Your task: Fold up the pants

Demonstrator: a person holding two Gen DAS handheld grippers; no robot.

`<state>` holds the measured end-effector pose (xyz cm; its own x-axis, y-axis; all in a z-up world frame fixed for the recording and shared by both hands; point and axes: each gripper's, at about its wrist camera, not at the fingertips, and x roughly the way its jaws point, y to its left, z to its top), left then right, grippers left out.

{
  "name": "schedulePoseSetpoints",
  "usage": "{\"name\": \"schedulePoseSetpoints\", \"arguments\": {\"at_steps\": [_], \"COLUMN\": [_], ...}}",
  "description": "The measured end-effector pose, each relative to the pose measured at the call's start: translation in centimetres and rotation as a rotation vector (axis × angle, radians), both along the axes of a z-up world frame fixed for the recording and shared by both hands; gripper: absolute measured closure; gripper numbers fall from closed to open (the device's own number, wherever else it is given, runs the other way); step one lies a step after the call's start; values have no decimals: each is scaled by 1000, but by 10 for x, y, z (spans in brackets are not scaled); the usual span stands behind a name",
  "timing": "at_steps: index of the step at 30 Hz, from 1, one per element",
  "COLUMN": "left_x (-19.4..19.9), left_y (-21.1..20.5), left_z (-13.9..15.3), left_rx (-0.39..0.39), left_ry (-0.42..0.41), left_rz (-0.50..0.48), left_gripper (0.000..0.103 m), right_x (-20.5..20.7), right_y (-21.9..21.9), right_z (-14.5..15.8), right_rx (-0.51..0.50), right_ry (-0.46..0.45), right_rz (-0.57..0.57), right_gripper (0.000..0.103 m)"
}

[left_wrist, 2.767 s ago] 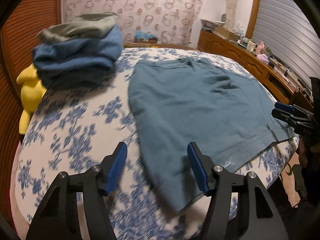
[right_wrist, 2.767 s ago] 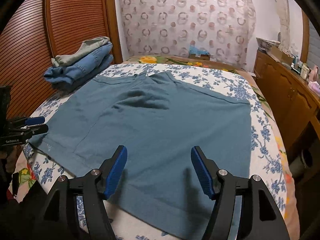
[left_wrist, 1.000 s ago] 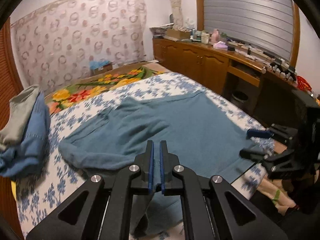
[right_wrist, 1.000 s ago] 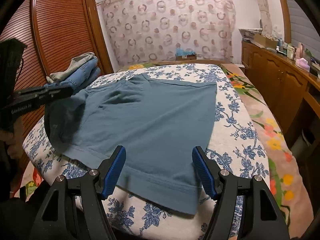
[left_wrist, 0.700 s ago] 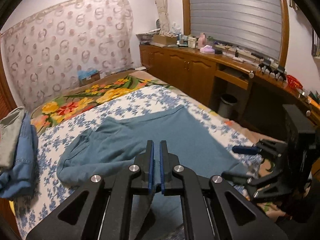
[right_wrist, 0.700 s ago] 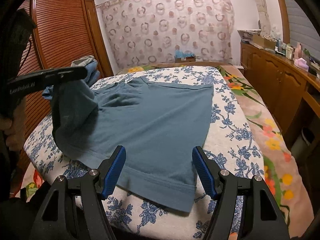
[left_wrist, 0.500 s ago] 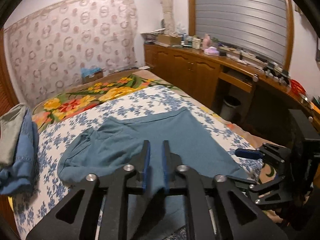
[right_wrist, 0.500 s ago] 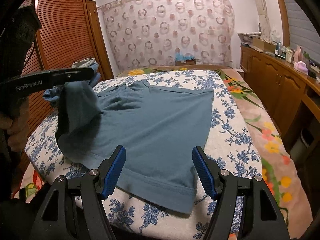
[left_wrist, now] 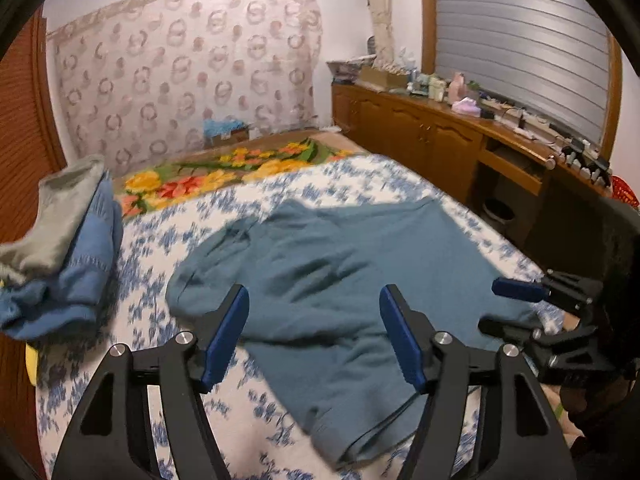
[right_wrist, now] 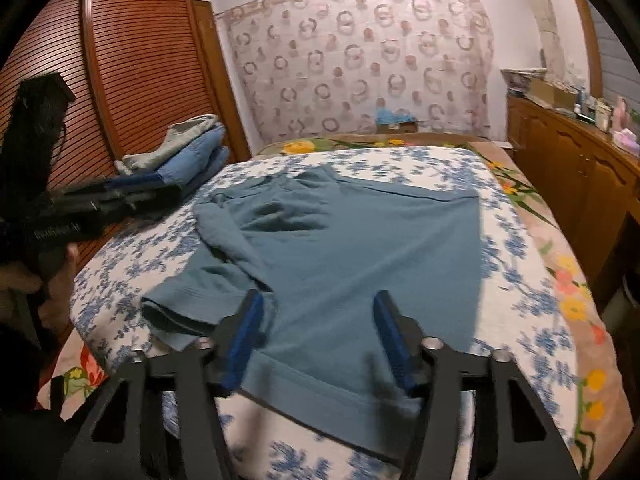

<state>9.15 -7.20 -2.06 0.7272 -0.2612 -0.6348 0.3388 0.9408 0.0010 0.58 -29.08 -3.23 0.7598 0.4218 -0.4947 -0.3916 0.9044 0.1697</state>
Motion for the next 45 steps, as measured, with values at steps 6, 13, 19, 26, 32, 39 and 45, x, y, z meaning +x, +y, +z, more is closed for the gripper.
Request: {"name": "schedulePoseSetpoints", "arguments": {"at_steps": [6, 13, 19, 26, 32, 39, 45], "left_x": [-3, -10, -13, -15, -19, -18, -17], "left_y": [17, 33, 36, 37, 37, 24, 11], "left_z": [-27, -50, -61, -63, -53, -43, -41], "left_rx": [-5, -20, -20, -31, -44, -45, -38], "left_ry": [51, 100, 121, 123, 95, 73, 69], "left_rz": [30, 59, 63, 67, 65, 29, -2], "left_gripper": [34, 34, 34, 34, 34, 34, 34], "right_x": [16, 37, 52, 57, 38, 6, -13], "right_y": [21, 32, 36, 39, 34, 12, -11], "right_z": [-7, -18, -21, -16, -8, 14, 15], "right_rx": [-1, -7, -22, -16, -10, -16, -23], "right_ry": [23, 80, 120, 105, 25, -67, -80], "right_rz": [51, 100, 102, 105, 101, 71, 15], "right_gripper": [65, 71, 71, 89, 97, 97, 97]}}
